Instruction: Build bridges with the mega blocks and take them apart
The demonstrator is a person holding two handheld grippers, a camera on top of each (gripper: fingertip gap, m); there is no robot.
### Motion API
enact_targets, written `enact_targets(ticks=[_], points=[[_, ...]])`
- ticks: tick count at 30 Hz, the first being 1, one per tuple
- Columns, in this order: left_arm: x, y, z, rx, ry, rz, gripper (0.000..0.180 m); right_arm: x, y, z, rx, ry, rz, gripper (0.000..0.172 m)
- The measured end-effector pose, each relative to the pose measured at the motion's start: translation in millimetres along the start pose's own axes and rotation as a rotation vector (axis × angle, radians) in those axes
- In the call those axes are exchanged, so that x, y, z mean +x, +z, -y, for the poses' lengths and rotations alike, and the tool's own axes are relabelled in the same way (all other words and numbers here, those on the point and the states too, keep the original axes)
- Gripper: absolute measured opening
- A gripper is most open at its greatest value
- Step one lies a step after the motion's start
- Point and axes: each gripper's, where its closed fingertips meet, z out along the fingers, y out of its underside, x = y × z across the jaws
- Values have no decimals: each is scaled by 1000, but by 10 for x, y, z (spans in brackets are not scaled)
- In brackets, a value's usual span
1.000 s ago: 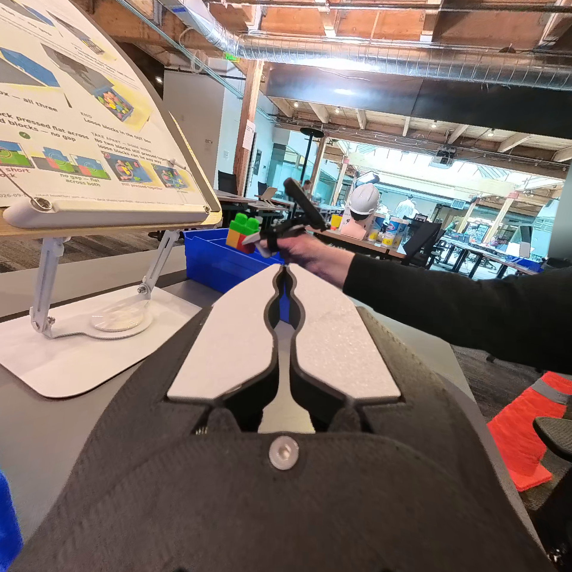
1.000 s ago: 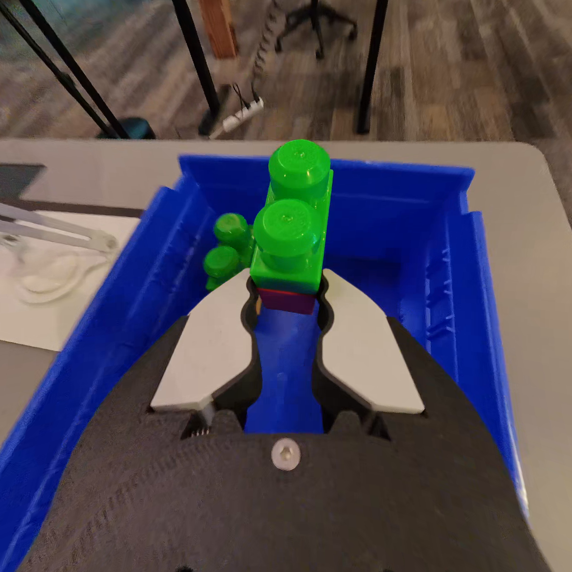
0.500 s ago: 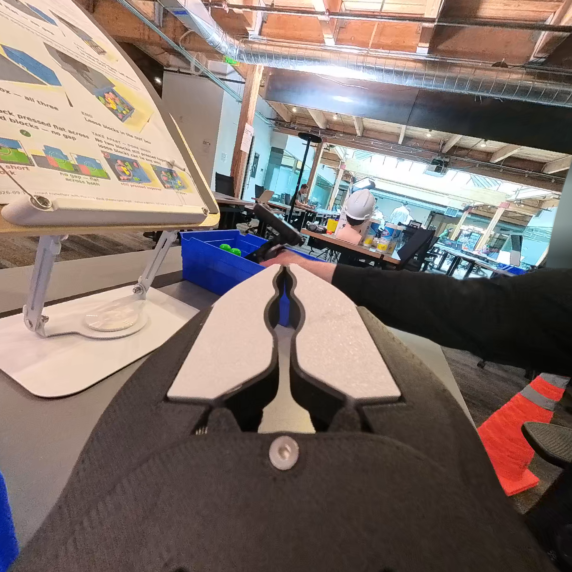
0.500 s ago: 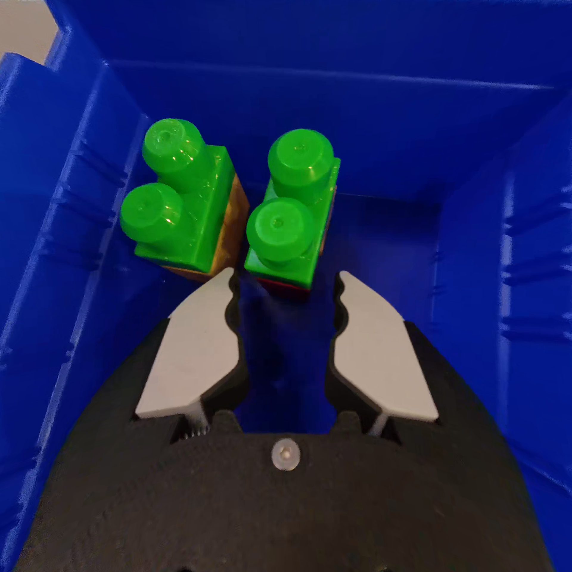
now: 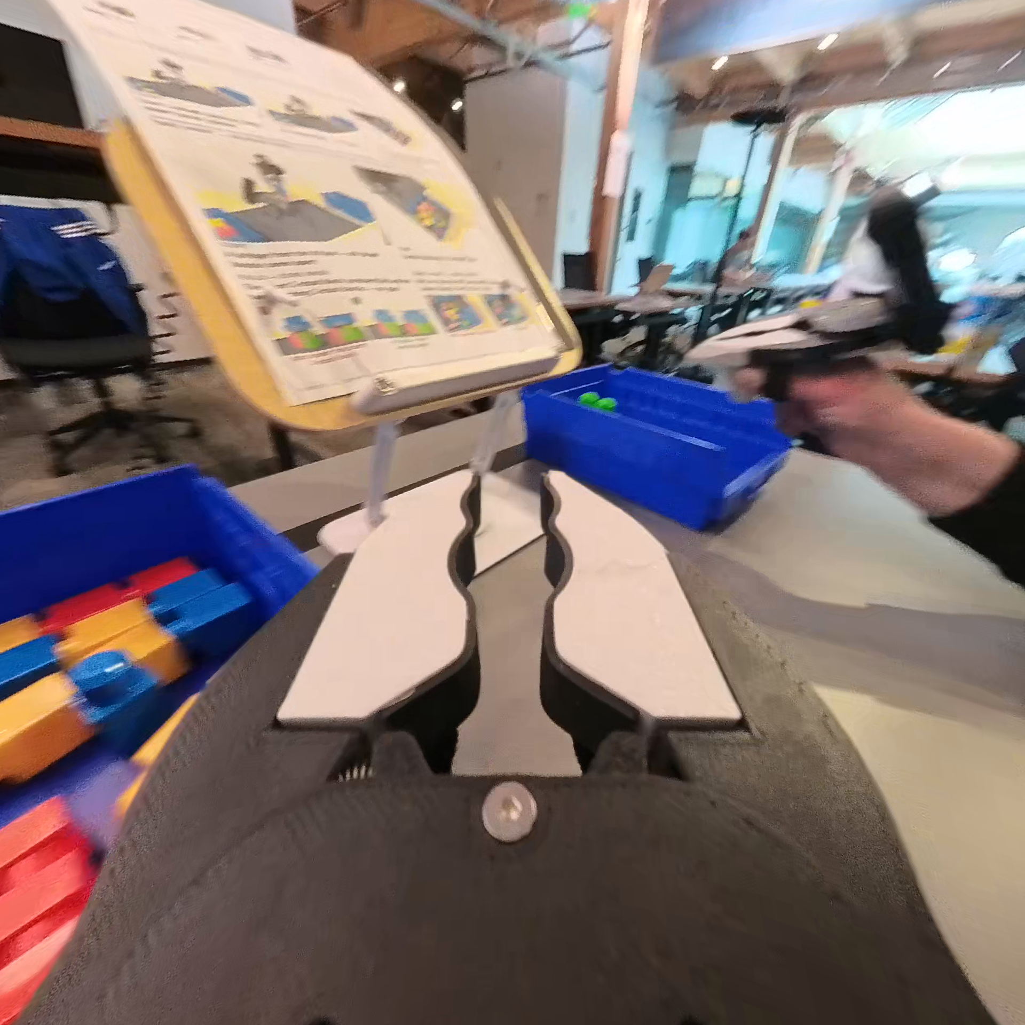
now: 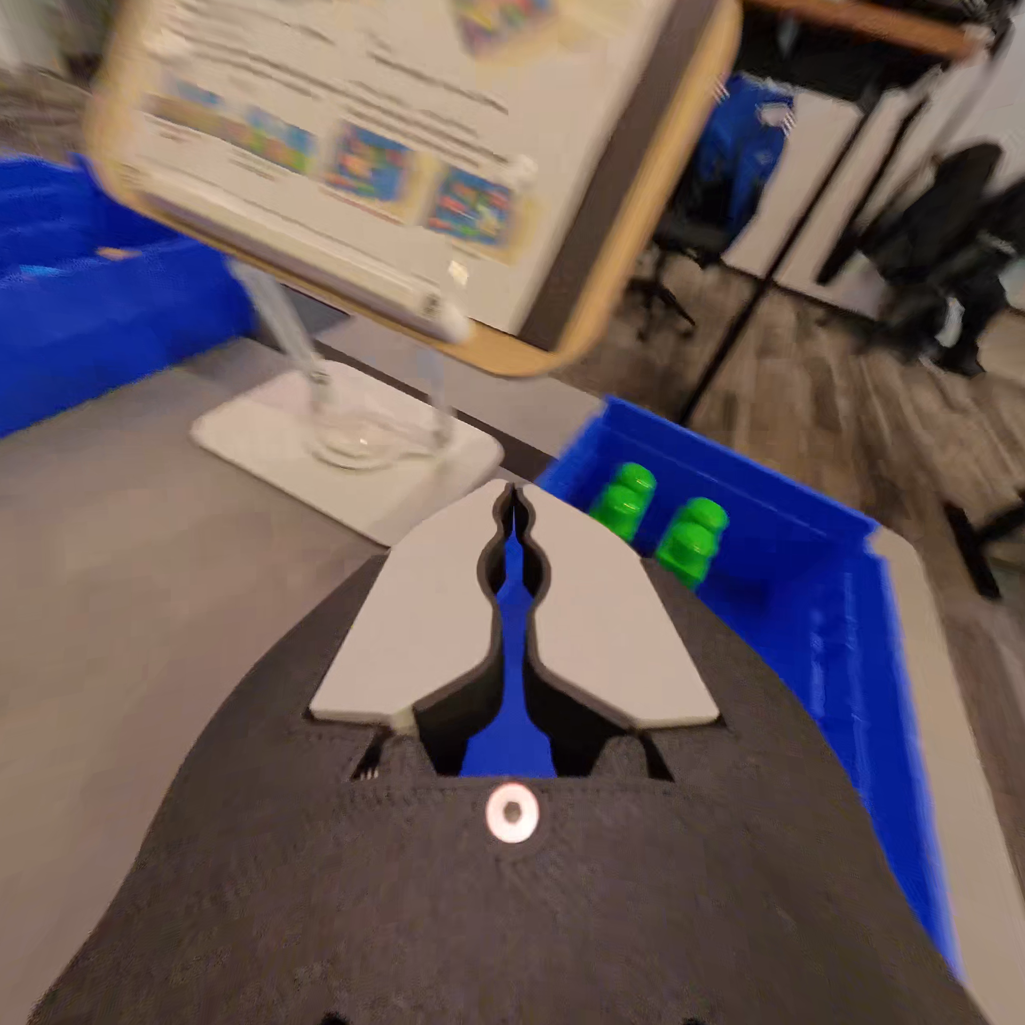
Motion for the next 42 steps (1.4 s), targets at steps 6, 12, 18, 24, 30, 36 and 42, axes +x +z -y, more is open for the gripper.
enact_targets(ticks=[6, 12, 18, 24, 30, 36, 42], points=[[-726, -232, -31, -205, 143, 178, 39, -1224, -179, 76, 142, -73, 257, 0], [-1426, -5, -350, -516, 251, 216, 48, -2025, -29, -304, 83, -158, 476, 0], [-1912, 149, -991, -874, 79, 319, 62, -2199, 34, -509, 40, -198, 539, 0], [-2148, 177, -1446, -1041, -83, 393, 60, -2226, 68, -624, 8, -192, 569, 0], [-2238, 278, -1486, -1063, -69, 404, 39, -2236, 75, -658, 2, -209, 578, 0], [-2239, 254, -1138, -922, -25, 423, 38, -2193, 82, -664, 4, -199, 580, 0], [-1591, 114, -260, -710, 33, 295, 38, -2187, 81, -670, 6, -195, 584, 0]])
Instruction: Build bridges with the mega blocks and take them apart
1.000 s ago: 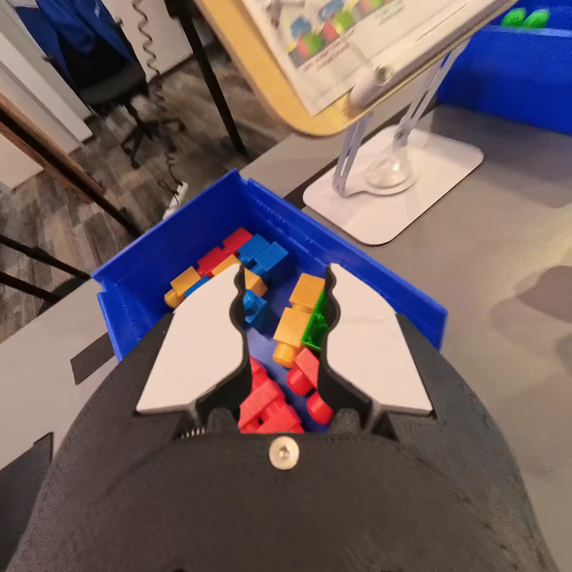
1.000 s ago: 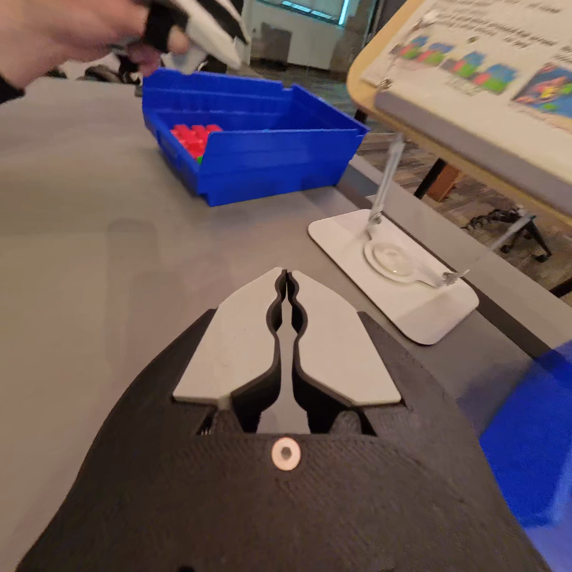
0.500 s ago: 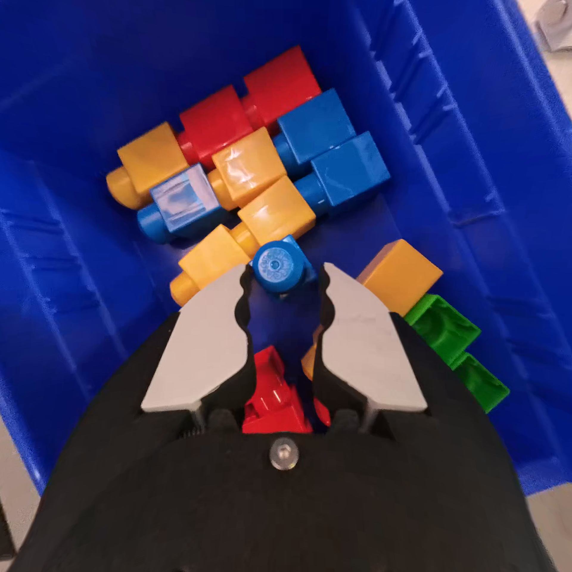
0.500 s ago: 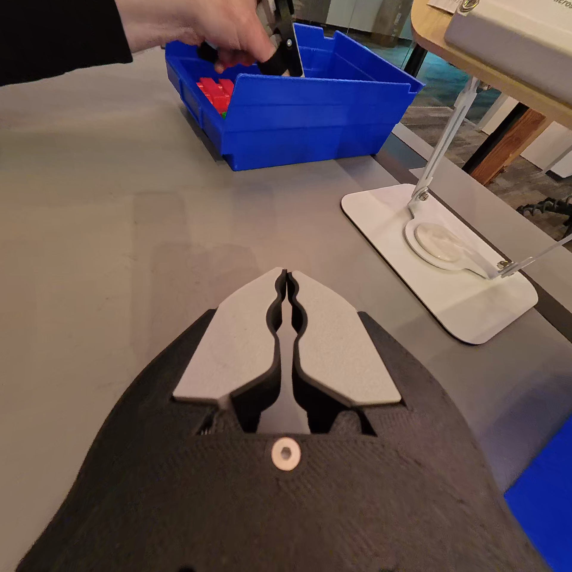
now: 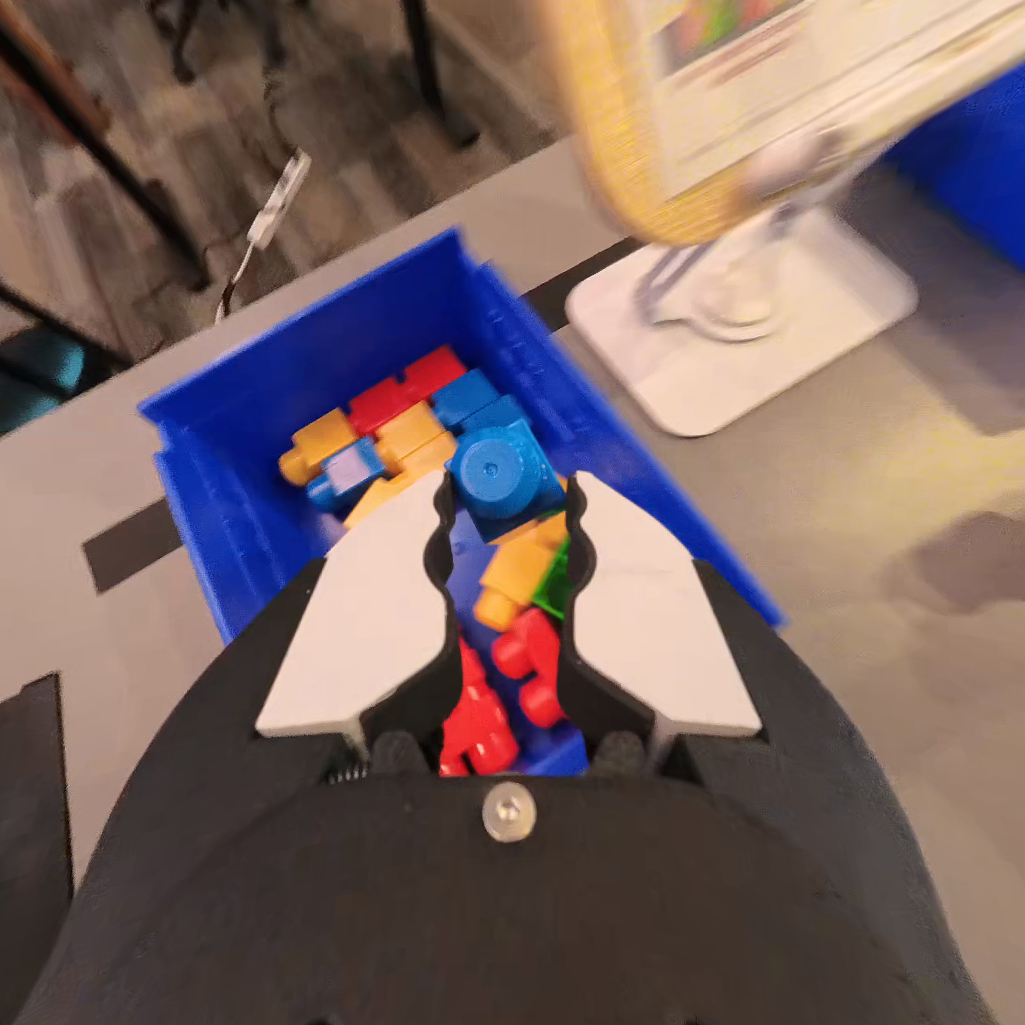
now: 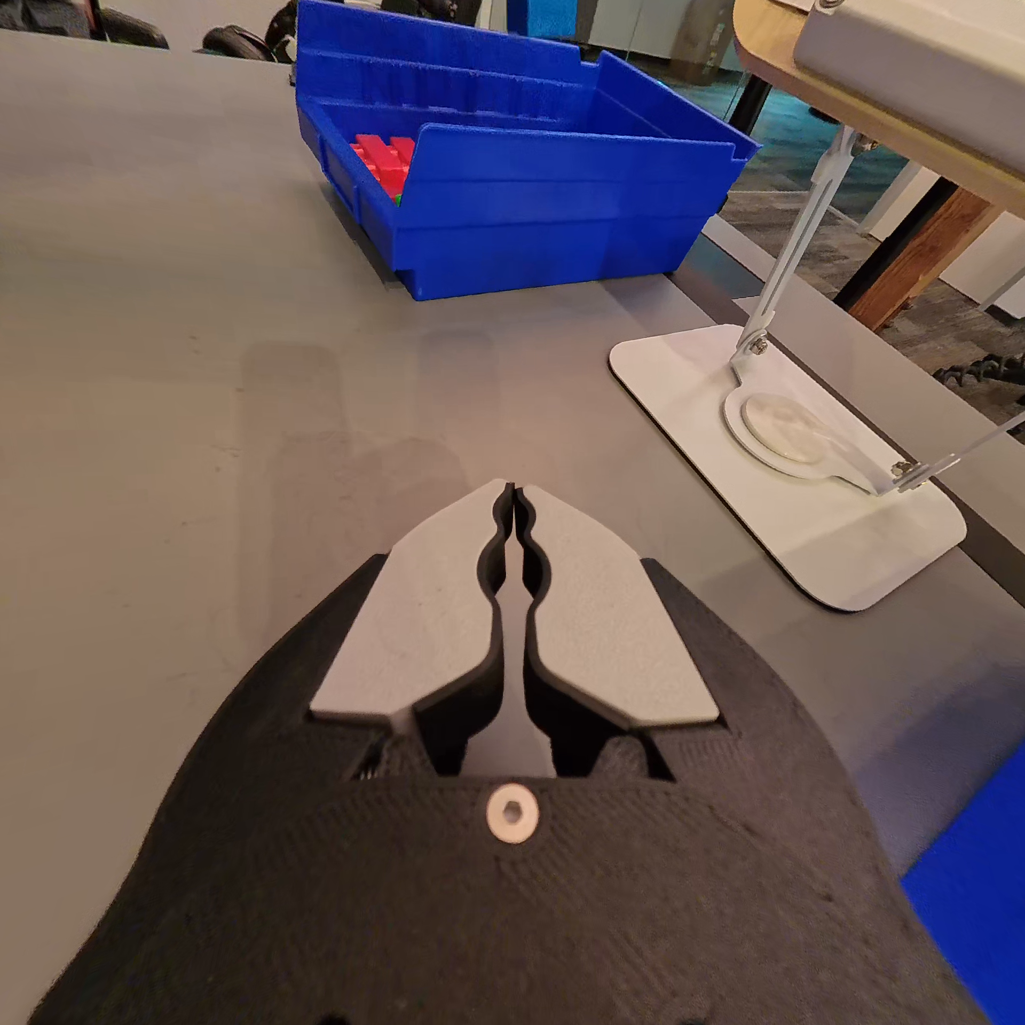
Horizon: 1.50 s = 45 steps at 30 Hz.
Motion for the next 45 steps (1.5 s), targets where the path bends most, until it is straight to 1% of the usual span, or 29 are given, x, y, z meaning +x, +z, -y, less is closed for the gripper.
enact_targets(ticks=[2, 4, 5, 6, 9, 11, 15, 18, 21, 23, 25, 26, 28, 29, 32, 34, 36, 39, 43, 44, 45], points=[[438, -278, 124, 52, 63, -86, 38, -2, 0, -4, 2, 9, 5, 0], [912, -449, 131, 64, 150, -154, 38, 6, -4, -7, 5, 22, 9, 0], [1187, -483, 99, 64, 175, -220, 38, 11, -5, -6, 7, 28, 11, 0], [1448, -489, 40, 56, 194, -284, 38, 14, -6, -6, 10, 34, 13, 0], [2086, -385, -207, 10, 248, -414, 38, 21, -8, -16, 11, 45, 15, 0], [2406, -255, -397, -40, 275, -484, 38, 30, -13, -23, 10, 44, 11, 0], [2724, 15, -705, -137, 294, -556, 38, 56, -19, -48, 7, 56, 11, 0], [2840, 134, -866, -200, 301, -591, 38, 54, -23, -44, 10, 61, 17, 0], [2874, 254, -1009, -254, 333, -577, 38, 20, -13, -40, 9, 55, 30, 0], [2906, 296, -1065, -268, 335, -586, 39, 1, -5, -45, 5, 49, 35, 0], [2919, 307, -1042, -253, 310, -595, 39, -9, -3, -44, 6, 53, 42, 0], [2913, 305, -1041, -258, 304, -597, 39, -8, -4, -46, 7, 55, 43, 0], [2885, 279, -995, -237, 295, -586, 56, 1, -7, -50, 7, 57, 42, 0], [2857, 248, -968, -227, 290, -582, 61, 6, -10, -50, 9, 60, 42, 0], [2625, 96, -829, -181, 286, -531, 67, 20, -20, -48, 15, 69, 40, 0], [2277, -36, -646, -123, 281, -443, 65, 28, -21, -50, 18, 77, 41, 0], [1818, -153, -455, -80, 268, -337, 62, 23, -15, -53, 19, 84, 47, 0], [1062, -199, -266, -75, 226, -172, 55, 10, -2, -59, 14, 79, 52, 0], [176, 54, -301, -181, 149, -25, 47, 13, -3, -59, 17, 78, 53, 0], [7, 152, -359, -229, 172, 0, 46, 15, -3, -60, 17, 79, 55, 0], [-161, 258, -451, -304, 197, 30, 49, 15, -4, -60, 17, 80, 56, 0]])
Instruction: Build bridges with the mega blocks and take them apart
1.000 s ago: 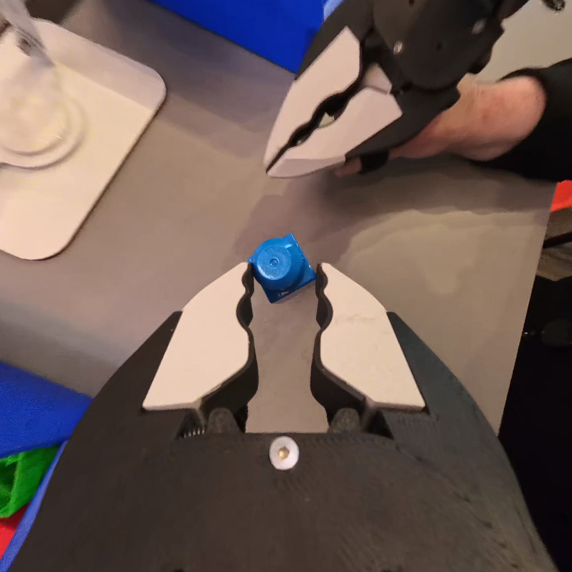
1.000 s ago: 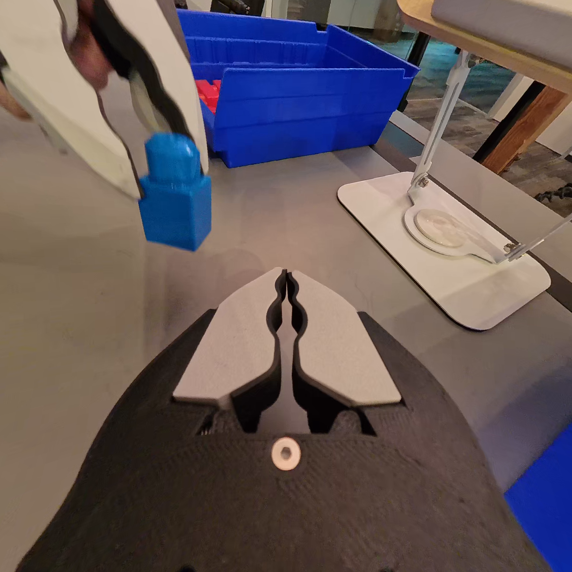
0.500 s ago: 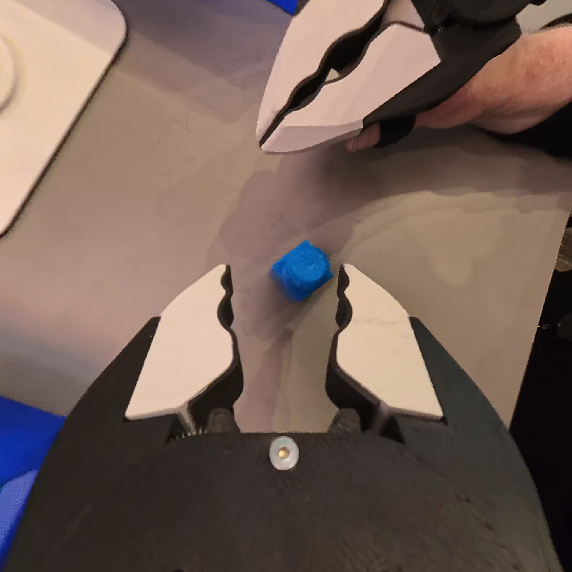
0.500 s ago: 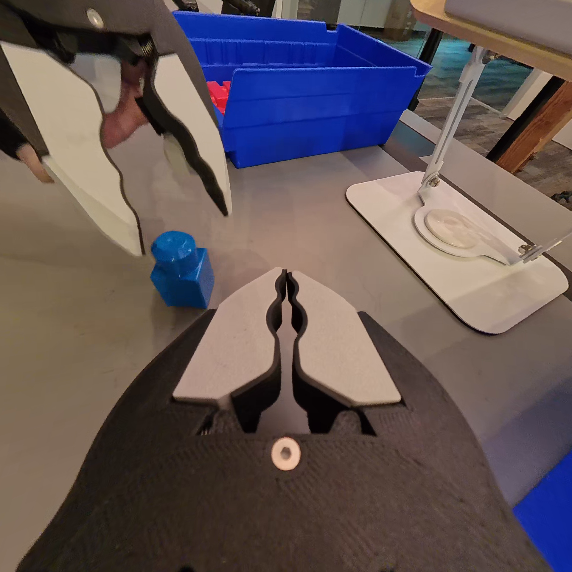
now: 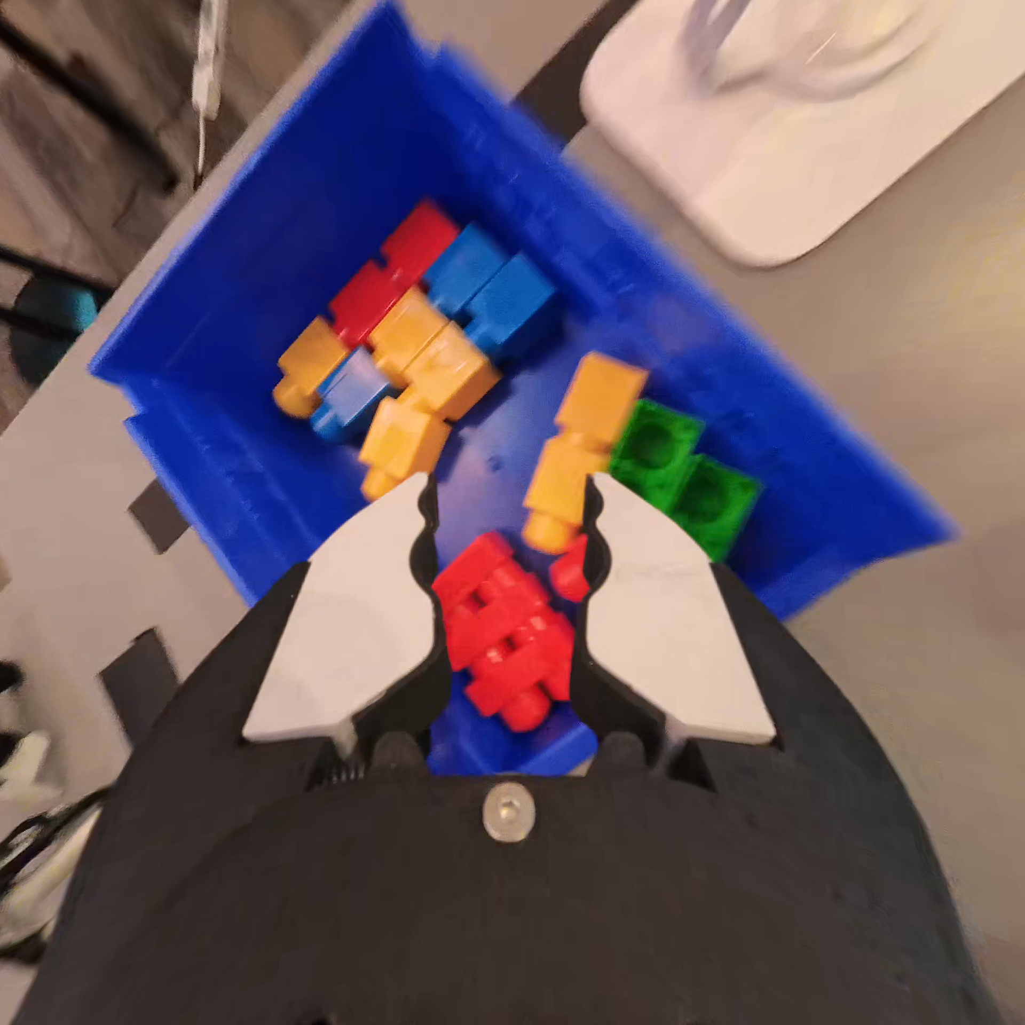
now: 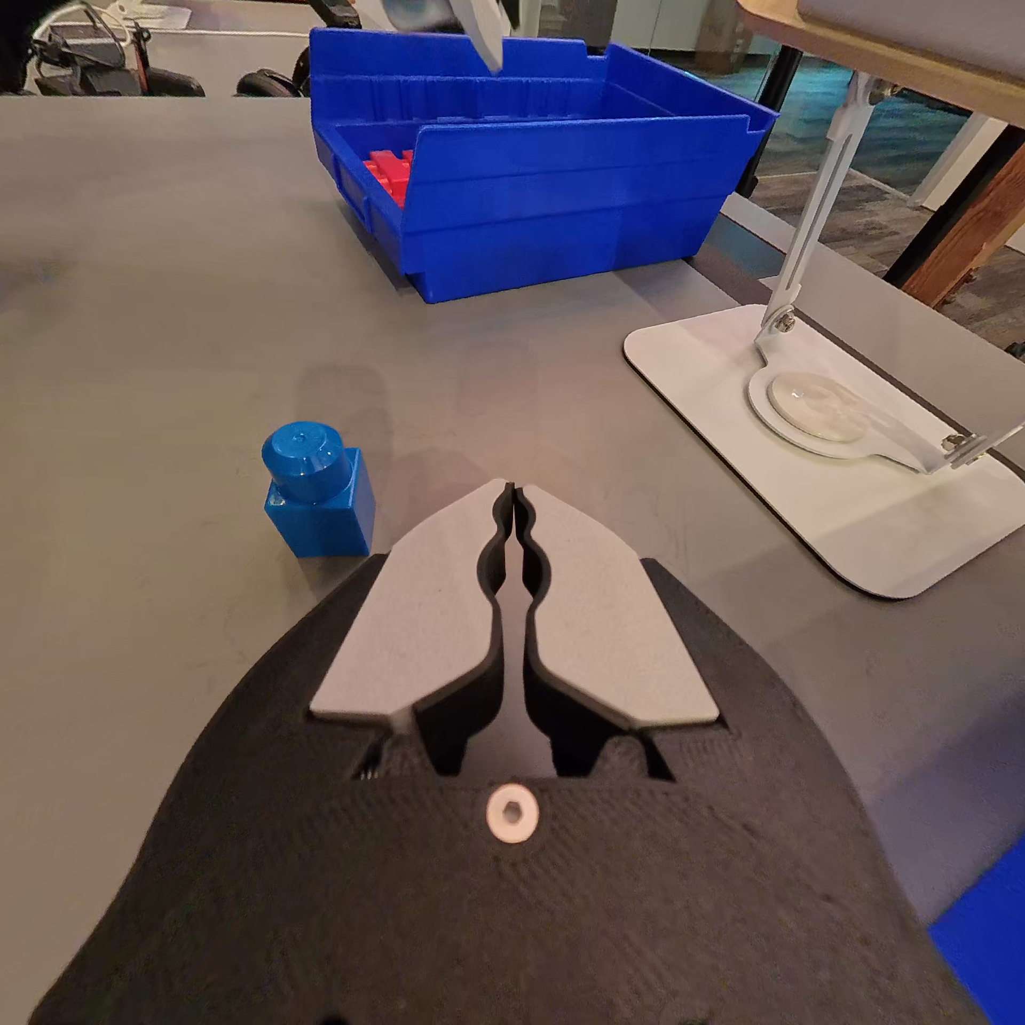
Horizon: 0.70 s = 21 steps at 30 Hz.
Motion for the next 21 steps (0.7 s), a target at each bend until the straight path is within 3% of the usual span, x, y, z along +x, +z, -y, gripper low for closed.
enact_targets(ticks=[7, 10, 12, 13, 15, 21], points=[[-597, 709, -325, -366, 101, 101, 48, -13, 7, -7, -4, -9, 7, 0], [-531, 901, -485, -507, 42, 21, 52, -8, 4, -3, 0, -3, 10, 0], [-613, 993, -586, -584, 87, 61, 53, -9, 5, -5, -1, -4, 12, 0], [-640, 1039, -601, -592, 91, 73, 56, -11, 6, -6, -2, -4, 13, 0], [-686, 1073, -533, -551, 89, 91, 40, -11, 8, -8, -3, -5, 14, 0], [-626, 1023, -501, -478, 95, 74, 34, -8, 6, -3, 0, -3, 15, 0]])
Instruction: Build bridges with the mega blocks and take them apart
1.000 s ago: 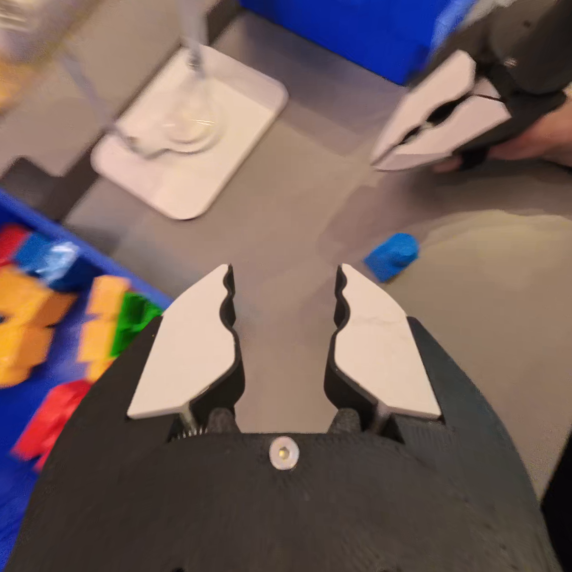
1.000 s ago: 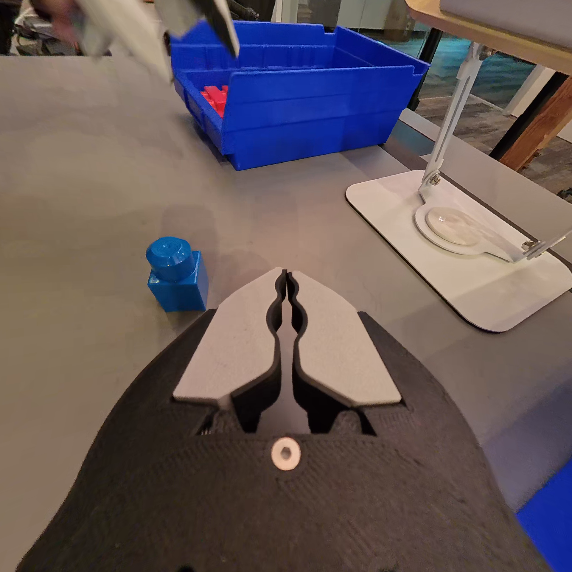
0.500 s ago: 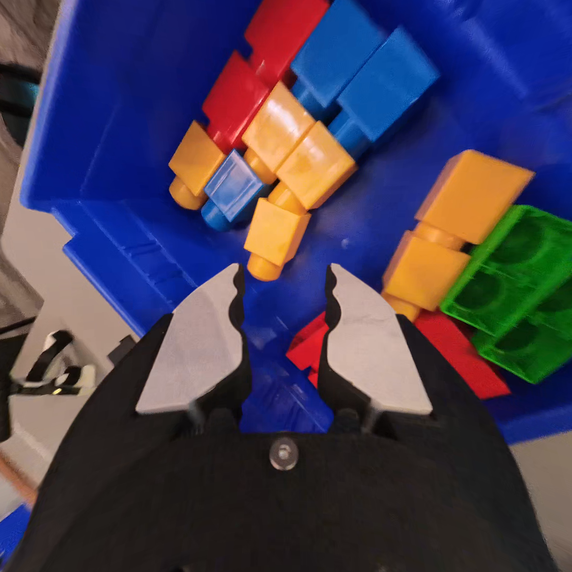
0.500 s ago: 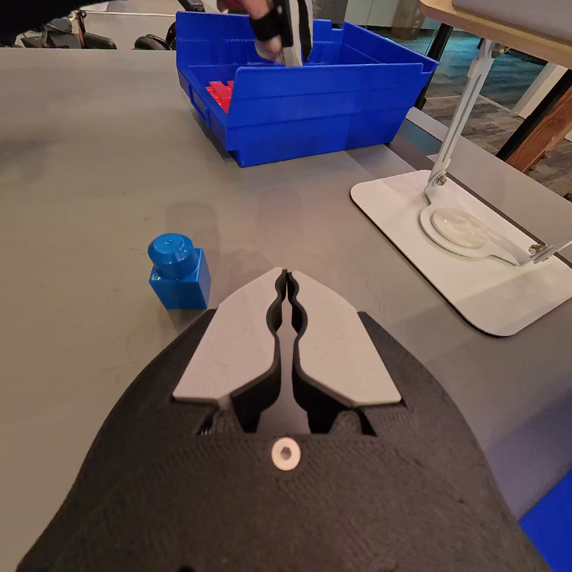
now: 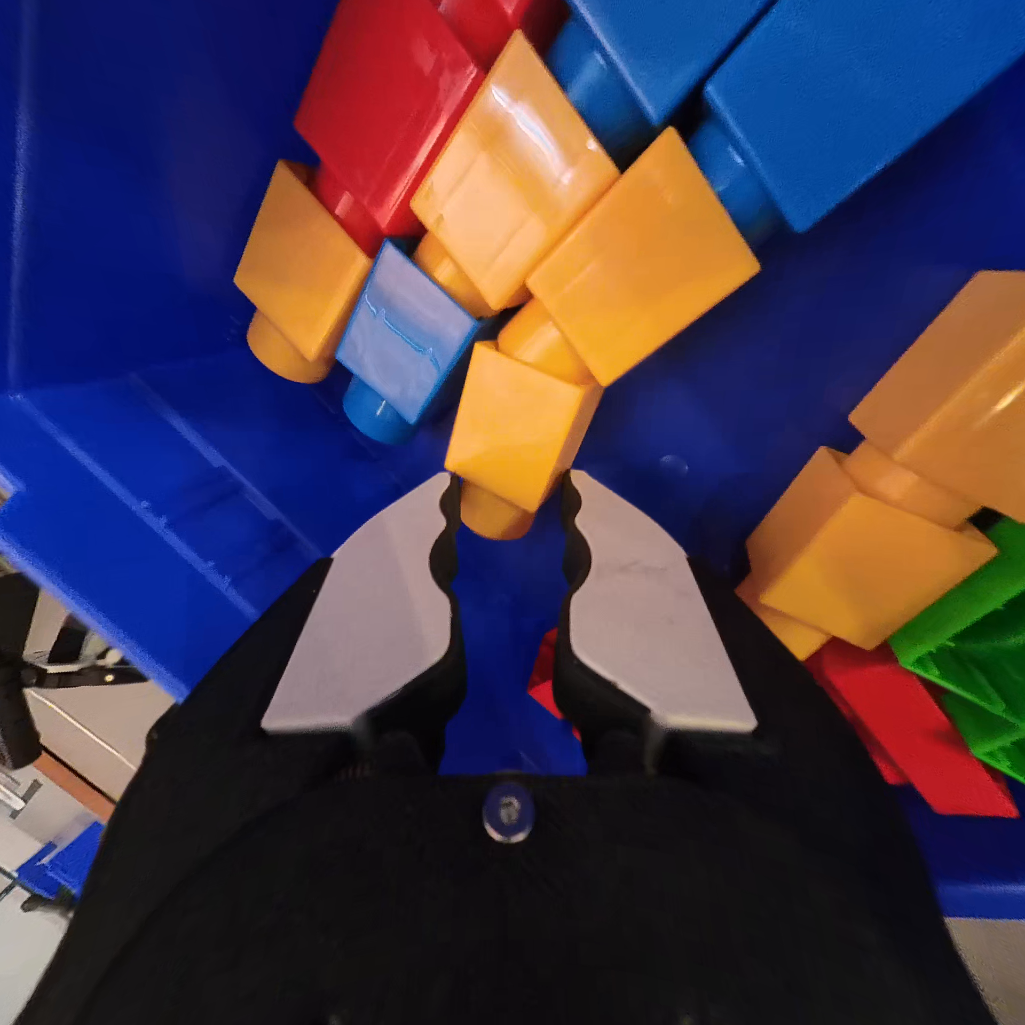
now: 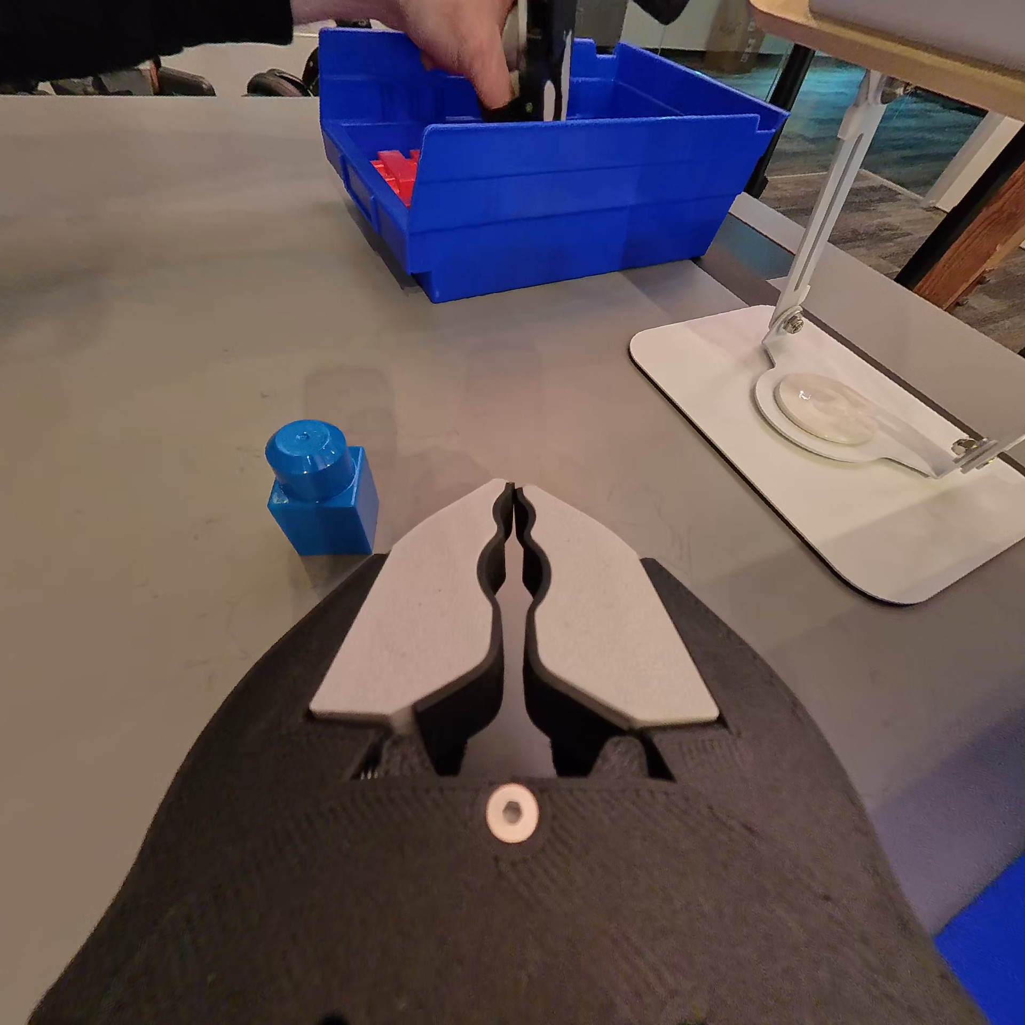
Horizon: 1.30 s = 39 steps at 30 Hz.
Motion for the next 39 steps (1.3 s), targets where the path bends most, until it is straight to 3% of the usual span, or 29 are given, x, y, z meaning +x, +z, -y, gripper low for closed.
enact_targets(ticks=[6, 15, 19, 24, 28, 32, 39], points=[[67, -272, -60, 107, 15, 10, 27, -5, 4, -3, -3, -4, 1, 0], [263, -527, -215, 112, 119, 34, 27, -13, 6, -4, -5, -9, 4, 0], [383, -1001, -227, 163, 187, 104, 27, 5, -3, 1, 1, -4, -1, 0], [1053, -1778, -129, 217, 479, 293, 27, 9, 0, 0, 1, -2, -2, 0], [1803, -2074, 31, 243, 788, 470, 27, 27, -15, 17, 14, 14, -3, 0], [2334, -1974, 143, 209, 1019, 560, 27, 59, -40, 29, 28, 32, -6, 0], [2558, -1553, 69, -14, 1335, 668, 27, 100, -59, 23, 31, 41, -14, 0]])
